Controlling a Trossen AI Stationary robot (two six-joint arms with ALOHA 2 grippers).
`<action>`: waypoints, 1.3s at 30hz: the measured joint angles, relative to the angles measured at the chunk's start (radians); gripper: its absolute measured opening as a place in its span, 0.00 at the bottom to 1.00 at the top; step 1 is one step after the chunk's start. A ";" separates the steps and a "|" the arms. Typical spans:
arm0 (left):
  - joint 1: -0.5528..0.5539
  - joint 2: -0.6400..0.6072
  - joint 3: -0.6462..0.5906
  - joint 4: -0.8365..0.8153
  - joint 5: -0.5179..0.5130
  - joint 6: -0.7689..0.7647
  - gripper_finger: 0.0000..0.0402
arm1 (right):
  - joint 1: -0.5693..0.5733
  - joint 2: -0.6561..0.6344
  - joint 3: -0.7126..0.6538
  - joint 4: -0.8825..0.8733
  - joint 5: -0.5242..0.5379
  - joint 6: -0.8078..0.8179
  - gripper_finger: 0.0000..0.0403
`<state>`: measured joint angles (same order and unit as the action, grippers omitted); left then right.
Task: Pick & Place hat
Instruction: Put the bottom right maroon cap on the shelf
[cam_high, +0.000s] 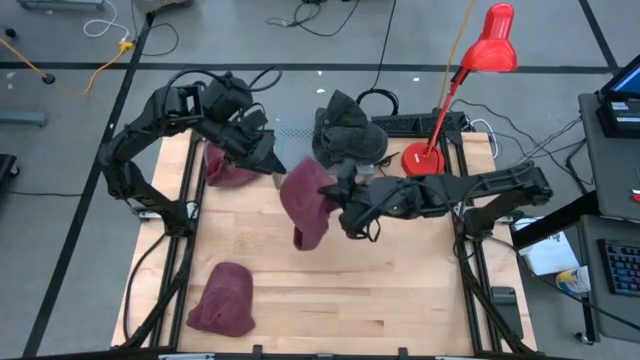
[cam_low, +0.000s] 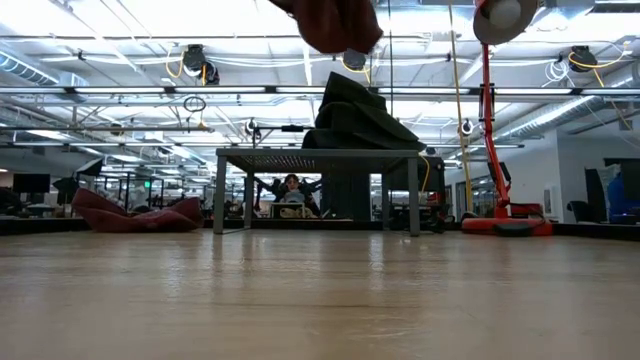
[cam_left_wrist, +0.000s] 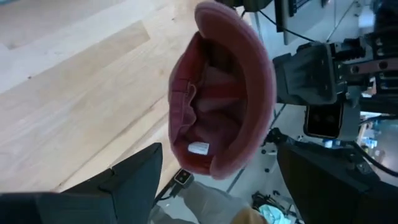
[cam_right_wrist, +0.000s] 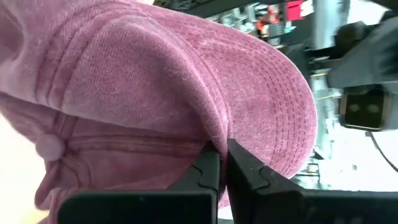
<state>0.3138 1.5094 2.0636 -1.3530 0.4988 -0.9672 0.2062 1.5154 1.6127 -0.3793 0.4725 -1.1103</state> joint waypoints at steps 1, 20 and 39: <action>-0.001 0.007 0.001 0.005 0.001 0.000 0.81 | -0.007 0.005 0.000 0.028 0.000 -0.011 0.00; -0.010 0.058 0.000 0.049 0.046 0.078 0.60 | -0.028 0.018 0.000 0.113 -0.005 -0.077 0.00; -0.006 0.055 0.000 0.078 0.027 0.252 0.02 | 0.000 -0.012 -0.001 0.046 0.026 0.279 0.29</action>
<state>0.3080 1.5645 2.0640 -1.2746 0.5262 -0.7154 0.2064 1.5034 1.6112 -0.3332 0.4989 -0.8314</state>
